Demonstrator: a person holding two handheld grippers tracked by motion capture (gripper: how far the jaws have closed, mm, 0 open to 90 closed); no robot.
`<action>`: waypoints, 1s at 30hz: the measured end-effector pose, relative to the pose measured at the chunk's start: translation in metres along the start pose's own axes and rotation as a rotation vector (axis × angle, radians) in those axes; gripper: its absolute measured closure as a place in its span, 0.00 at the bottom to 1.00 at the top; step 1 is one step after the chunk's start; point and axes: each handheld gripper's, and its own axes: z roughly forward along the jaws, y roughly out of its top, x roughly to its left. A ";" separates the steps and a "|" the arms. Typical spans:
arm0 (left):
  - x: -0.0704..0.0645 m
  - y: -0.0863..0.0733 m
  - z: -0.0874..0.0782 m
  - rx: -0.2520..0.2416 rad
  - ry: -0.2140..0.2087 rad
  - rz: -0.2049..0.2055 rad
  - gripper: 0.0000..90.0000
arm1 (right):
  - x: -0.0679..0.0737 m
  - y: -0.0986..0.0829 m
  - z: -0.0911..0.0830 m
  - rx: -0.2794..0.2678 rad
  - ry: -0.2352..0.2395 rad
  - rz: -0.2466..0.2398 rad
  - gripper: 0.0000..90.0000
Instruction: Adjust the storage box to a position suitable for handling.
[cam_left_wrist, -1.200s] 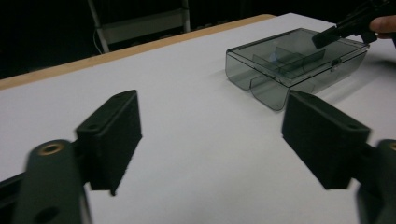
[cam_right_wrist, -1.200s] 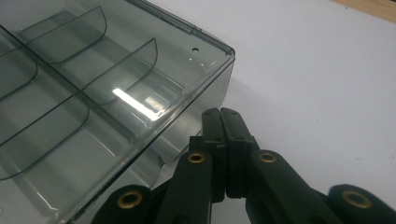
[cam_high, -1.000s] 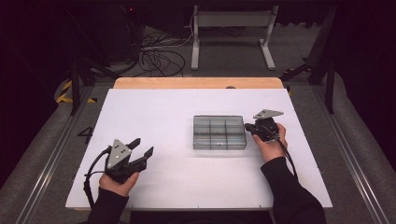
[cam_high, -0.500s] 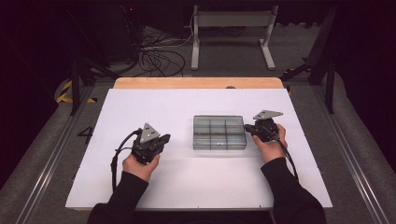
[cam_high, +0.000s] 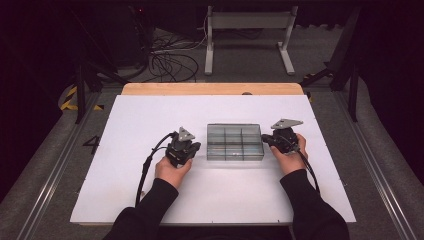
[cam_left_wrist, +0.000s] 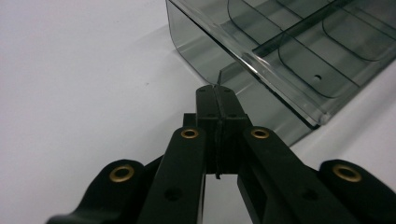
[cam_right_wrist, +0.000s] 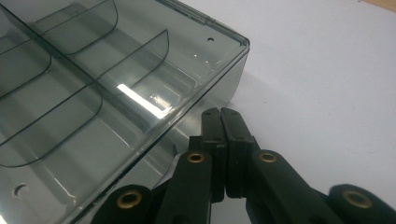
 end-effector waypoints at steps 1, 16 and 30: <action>0.000 0.000 0.000 0.000 0.000 0.000 0.99 | 0.000 0.000 0.000 0.001 0.001 -0.001 1.00; -0.003 0.005 0.022 0.043 -0.021 -0.013 0.99 | 0.003 -0.001 0.001 0.014 0.004 -0.007 1.00; 0.003 0.005 0.019 0.064 -0.026 -0.046 1.00 | 0.008 0.002 0.000 0.014 0.024 0.028 1.00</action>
